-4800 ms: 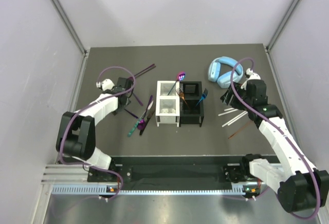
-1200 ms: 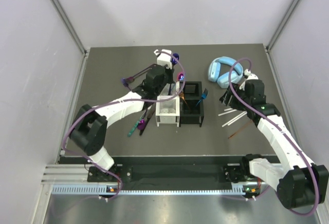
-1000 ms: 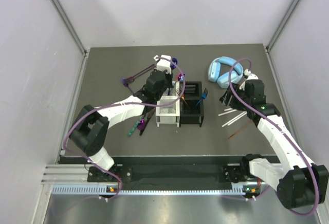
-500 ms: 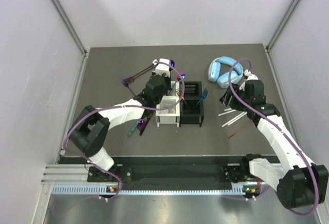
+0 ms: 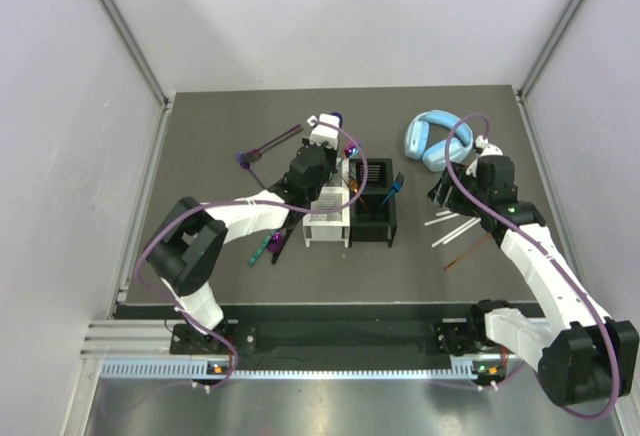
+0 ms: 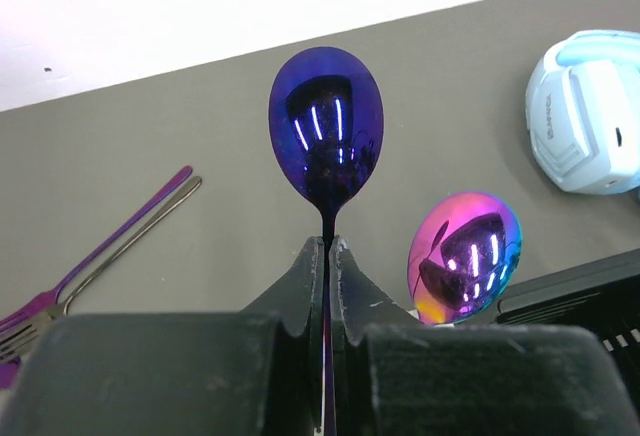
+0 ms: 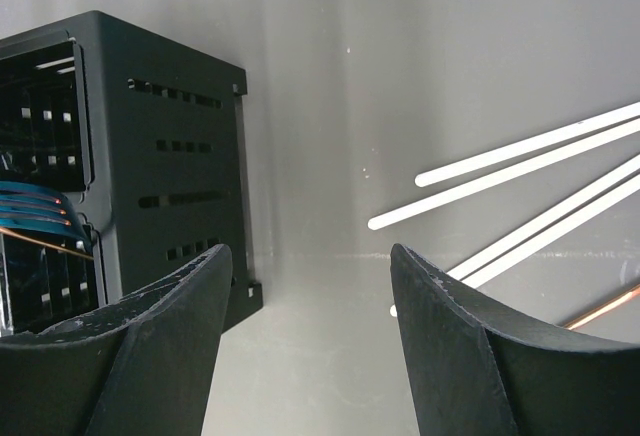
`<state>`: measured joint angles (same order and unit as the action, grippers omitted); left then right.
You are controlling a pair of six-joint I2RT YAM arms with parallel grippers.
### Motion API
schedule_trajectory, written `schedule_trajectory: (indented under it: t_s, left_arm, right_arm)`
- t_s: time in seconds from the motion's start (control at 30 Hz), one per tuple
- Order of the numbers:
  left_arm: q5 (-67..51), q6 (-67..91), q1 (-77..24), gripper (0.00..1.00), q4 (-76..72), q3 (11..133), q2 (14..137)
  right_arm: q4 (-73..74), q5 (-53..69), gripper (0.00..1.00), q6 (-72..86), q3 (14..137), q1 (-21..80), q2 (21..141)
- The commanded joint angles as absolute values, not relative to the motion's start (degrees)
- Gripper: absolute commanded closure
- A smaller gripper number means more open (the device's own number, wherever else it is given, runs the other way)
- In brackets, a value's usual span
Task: Sort the eating utensils into containers
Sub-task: Place the spoon in the container.
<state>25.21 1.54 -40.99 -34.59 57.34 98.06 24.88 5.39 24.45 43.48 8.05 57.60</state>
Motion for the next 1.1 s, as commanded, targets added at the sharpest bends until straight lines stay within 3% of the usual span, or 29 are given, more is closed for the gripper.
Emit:
schedule_trajectory:
  t_s: [0.0,0.37,0.5,0.63,0.87,1.07]
  left_arm:
    - [26.54,-0.26,-41.48,1.00,-39.91,58.89,98.26]
    - [28.48,6.50,-44.56,1.00,-33.67,49.84,87.81]
    - [27.77,6.68,-44.65,0.76,-30.86,49.04,85.08]
    - [27.16,6.24,-44.65,0.68,-29.62,49.30,84.63]
    - [25.40,6.85,-44.56,0.72,-26.90,52.56,89.03]
    - [29.52,8.17,-44.65,0.63,-26.63,52.47,87.72]
  right_arm:
    - [24.61,5.19,0.35,23.47,44.74,7.56,57.66]
    - [23.56,5.71,0.35,23.64,43.95,7.47,58.09]
    - [22.94,5.89,0.35,23.90,43.42,7.38,58.18]
    - [22.76,6.15,0.35,23.91,43.15,7.47,58.27]
    - [22.94,5.89,0.35,23.91,43.42,7.47,57.92]
    - [23.12,5.54,0.35,23.64,42.98,7.47,57.57]
